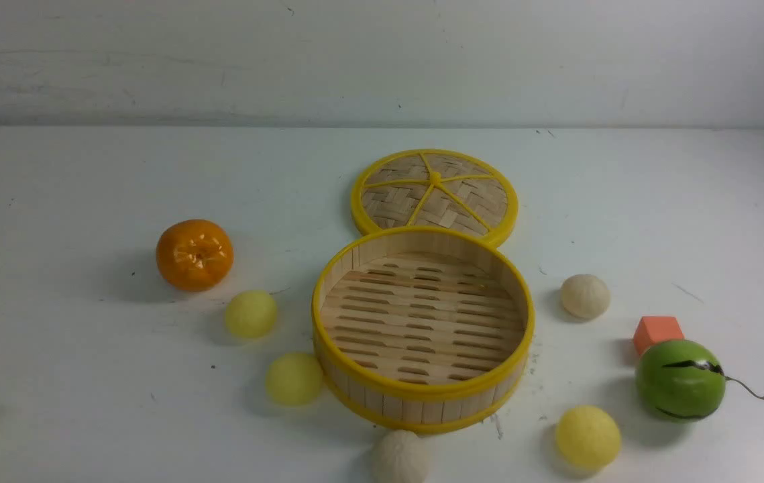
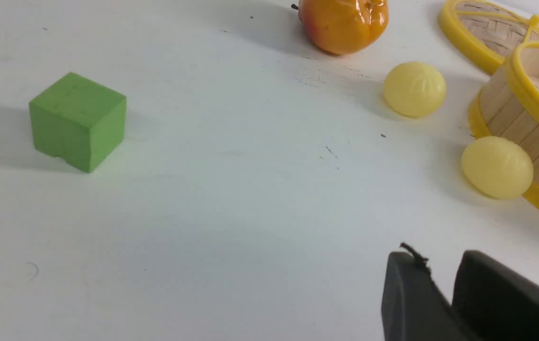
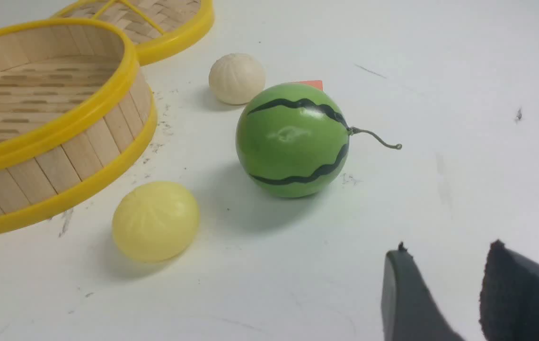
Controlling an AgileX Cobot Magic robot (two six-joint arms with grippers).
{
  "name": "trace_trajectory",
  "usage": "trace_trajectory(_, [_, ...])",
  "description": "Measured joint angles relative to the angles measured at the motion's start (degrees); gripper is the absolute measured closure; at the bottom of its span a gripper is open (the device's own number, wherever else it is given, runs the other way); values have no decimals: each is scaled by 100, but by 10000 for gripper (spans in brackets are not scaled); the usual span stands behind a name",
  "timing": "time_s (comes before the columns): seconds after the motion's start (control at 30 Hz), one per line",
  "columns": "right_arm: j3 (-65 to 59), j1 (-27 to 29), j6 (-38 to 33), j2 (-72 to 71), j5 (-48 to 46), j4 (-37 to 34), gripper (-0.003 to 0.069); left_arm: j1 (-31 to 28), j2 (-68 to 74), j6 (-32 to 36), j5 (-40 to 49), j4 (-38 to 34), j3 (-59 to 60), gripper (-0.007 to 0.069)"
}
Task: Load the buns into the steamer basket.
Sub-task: Use the left arm to grab a steamed stuffed bun
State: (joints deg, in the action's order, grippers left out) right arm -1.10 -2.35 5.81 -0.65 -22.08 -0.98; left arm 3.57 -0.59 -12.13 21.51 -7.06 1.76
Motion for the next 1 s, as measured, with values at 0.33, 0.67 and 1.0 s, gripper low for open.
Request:
trace_trajectory(0.33, [0,0,0,0,0,0,419,0,0,0,0,0,0,482])
trace_trajectory(0.67, [0,0,0,0,0,-1,419,0,0,0,0,0,0,475])
trace_trajectory(1.0, [0,0,0,0,0,-1,419,0,0,-111,-228,-95,0,468])
